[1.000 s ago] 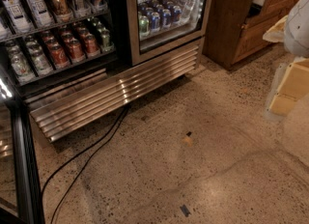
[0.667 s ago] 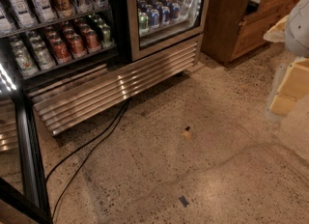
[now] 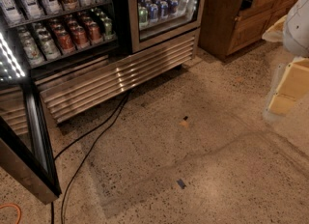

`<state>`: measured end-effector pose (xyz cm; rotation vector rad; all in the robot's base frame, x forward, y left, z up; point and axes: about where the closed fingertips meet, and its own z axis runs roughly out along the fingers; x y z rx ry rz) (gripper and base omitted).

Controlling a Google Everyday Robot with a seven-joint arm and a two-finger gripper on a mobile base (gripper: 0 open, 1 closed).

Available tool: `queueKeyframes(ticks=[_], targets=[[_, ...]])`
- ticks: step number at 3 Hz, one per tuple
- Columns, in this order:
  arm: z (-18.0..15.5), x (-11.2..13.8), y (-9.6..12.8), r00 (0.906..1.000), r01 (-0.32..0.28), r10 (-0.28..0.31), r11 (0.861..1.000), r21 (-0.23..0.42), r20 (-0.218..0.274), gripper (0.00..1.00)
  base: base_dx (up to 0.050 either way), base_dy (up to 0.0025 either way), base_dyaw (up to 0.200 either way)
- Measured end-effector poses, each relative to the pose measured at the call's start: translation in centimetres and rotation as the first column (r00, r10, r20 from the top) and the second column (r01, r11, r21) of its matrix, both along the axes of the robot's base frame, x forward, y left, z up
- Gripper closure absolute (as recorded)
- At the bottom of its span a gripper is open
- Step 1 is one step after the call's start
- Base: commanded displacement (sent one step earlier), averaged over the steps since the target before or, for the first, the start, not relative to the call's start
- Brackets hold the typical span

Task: Close left fridge door

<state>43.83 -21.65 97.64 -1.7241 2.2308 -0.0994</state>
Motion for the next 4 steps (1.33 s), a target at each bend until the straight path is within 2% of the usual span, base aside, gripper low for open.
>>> queueKeyframes(ticks=[1,4], targets=[[0.0,0.0,0.0,1.0,0.0,0.0,1.0,0.0,0.0,0.0,-0.05,-0.00004,0.0],[0.0,0.01,0.0,1.0,0.0,0.0,1.0,0.0,0.0,0.0,0.0,0.00008,0.191]])
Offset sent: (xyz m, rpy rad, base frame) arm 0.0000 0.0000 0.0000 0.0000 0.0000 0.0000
